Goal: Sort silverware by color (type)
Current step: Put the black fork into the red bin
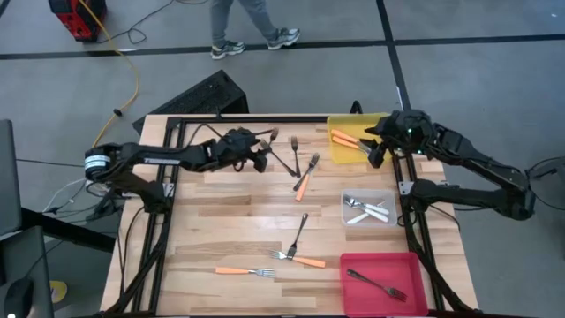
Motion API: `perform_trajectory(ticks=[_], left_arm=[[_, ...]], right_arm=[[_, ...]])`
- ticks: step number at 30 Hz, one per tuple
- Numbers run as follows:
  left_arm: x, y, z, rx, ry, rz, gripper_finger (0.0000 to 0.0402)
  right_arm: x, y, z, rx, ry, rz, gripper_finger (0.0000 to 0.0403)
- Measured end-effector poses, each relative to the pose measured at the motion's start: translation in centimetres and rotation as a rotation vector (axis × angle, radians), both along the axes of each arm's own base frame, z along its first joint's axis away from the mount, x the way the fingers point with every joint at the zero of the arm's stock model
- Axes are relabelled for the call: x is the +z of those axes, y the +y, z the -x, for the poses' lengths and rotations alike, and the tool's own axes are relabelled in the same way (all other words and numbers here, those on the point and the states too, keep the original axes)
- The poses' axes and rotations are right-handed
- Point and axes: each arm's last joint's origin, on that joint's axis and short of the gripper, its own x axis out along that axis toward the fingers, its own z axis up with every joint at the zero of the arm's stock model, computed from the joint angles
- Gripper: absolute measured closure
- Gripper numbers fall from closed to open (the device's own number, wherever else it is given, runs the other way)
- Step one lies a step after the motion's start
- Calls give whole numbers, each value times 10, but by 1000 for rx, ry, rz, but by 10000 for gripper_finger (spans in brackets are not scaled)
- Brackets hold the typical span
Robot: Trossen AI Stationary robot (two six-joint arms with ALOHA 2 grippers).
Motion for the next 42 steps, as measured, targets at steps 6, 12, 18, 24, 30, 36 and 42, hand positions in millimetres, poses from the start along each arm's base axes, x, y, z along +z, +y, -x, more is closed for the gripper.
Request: perform_trajectory(ticks=[6,12,18,24,30,36,42], left_arm=[[-25,9,-9,53,52,18,161],[-42,23,-22,50,90,81,161],[-46,33,-48,49,176,78,162],[-52,46,-64,126,332,90,162],[-71,61,-75,144,412,136,162],[-91,73,-75,186,450,205,162],[-99,74,-75,158,465,237,175]], right_arm=[[0,3,-2,14,-9,-17,205],[0,5,-3,27,-9,-18,204],[-1,5,-2,26,-3,-21,204],[-1,5,-2,25,3,-26,204],[-2,5,-1,25,13,-33,204],[-4,6,0,25,35,-45,204],[-5,6,0,25,37,-46,204]])
